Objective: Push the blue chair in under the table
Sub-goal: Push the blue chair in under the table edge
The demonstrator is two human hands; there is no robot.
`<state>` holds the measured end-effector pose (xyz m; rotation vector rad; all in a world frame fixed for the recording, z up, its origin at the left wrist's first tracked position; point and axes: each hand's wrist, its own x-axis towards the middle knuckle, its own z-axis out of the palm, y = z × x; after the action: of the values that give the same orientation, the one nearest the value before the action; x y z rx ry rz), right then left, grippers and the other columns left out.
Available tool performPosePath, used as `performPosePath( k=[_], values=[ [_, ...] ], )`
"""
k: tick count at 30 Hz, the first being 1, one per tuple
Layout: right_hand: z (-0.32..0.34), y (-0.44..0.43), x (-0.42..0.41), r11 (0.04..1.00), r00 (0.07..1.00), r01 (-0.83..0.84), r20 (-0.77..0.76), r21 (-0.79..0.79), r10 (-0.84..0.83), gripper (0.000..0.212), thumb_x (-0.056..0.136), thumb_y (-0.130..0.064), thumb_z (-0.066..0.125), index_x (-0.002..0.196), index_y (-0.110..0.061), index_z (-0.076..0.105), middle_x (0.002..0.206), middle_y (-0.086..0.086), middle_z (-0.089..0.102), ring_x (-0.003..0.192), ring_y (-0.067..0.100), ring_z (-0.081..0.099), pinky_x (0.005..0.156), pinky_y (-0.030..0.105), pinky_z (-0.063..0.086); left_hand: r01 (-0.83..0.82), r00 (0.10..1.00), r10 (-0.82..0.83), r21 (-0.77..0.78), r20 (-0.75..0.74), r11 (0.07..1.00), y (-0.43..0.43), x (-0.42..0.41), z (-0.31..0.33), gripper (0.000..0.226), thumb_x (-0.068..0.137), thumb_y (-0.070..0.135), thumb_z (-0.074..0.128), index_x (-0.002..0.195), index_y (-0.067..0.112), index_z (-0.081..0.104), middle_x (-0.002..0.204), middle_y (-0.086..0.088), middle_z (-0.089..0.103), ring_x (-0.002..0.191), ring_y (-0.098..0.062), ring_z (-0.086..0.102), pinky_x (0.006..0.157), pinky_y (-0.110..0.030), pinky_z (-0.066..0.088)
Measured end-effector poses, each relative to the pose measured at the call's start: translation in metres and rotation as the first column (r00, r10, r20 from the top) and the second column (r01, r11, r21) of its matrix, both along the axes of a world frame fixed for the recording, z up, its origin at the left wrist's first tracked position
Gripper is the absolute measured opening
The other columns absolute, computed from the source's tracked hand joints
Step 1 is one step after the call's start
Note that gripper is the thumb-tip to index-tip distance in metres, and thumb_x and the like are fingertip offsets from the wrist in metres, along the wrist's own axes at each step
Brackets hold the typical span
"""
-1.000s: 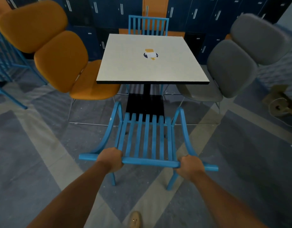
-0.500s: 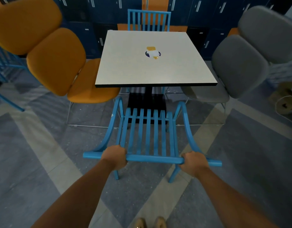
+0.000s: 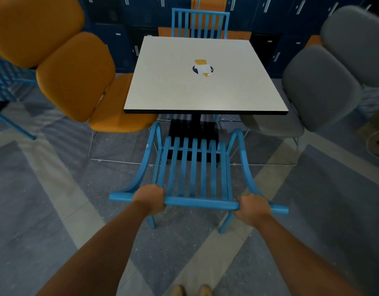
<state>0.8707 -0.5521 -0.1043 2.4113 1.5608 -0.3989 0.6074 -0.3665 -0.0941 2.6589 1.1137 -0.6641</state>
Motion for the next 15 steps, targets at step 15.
performPosePath(
  k=[15],
  values=[
    [0.011,0.007,0.032,1.000,0.982,0.002,-0.187,0.017,0.002,0.035,0.083,-0.035,0.063,0.115,-0.020,0.064,0.114,0.003,0.061,0.105,0.025,0.060,0.088,0.036,0.050,-0.002,1.000,0.002,-0.034,-0.012,0.999,0.012,0.014,0.008,0.041,0.082,0.046,0.058,0.119,0.029,0.062,0.111,0.003,0.063,0.102,-0.019,0.061,0.088,-0.038,0.052]
  ],
)
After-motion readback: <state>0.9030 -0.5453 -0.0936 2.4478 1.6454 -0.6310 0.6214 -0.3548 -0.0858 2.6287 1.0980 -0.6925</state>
